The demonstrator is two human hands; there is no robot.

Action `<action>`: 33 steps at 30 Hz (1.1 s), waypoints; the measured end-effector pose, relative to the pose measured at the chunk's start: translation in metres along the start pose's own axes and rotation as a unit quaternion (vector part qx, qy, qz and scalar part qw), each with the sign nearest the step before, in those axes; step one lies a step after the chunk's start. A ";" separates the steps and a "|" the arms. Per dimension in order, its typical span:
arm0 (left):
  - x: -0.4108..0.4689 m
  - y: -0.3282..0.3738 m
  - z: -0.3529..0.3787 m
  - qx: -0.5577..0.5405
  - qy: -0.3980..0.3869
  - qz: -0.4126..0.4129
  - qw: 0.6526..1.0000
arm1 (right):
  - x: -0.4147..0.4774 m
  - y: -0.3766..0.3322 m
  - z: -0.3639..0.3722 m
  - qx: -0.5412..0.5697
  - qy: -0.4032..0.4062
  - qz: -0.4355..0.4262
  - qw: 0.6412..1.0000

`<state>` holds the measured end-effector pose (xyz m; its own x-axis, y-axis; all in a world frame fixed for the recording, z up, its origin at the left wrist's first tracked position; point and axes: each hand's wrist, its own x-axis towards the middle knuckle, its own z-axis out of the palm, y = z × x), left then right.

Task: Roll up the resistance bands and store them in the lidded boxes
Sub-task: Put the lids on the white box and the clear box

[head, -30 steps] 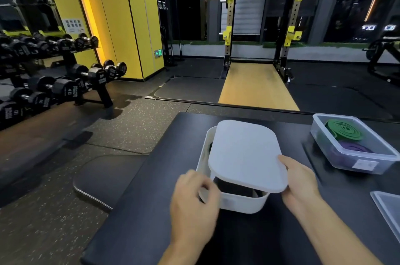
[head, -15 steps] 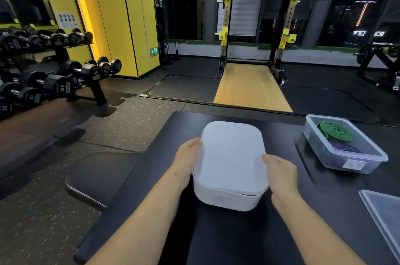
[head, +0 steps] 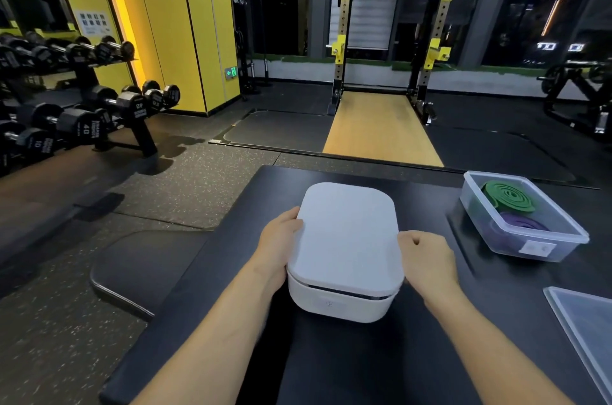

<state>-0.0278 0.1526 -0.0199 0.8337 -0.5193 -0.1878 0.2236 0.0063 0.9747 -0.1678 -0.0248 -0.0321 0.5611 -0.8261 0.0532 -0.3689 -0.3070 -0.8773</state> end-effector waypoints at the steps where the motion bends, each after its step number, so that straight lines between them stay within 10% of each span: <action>1: 0.001 0.000 0.000 0.002 0.002 -0.001 1.000 | 0.000 -0.002 -0.001 -0.003 0.000 -0.011 1.000; 16: 0.009 -0.001 -0.006 0.024 0.021 -0.069 0.997 | 0.014 -0.003 0.003 -0.103 -0.070 0.005 0.992; 33: 0.060 -0.002 0.001 0.280 -0.032 0.068 0.957 | 0.049 -0.016 0.028 -0.188 -0.146 -0.028 0.971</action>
<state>0.0218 0.1208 -0.0331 0.7989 -0.5981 -0.0634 -0.2061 -0.3712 0.9054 -0.1141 -0.0471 -0.0292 0.7537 -0.6511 -0.0898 -0.5455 -0.5434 -0.6381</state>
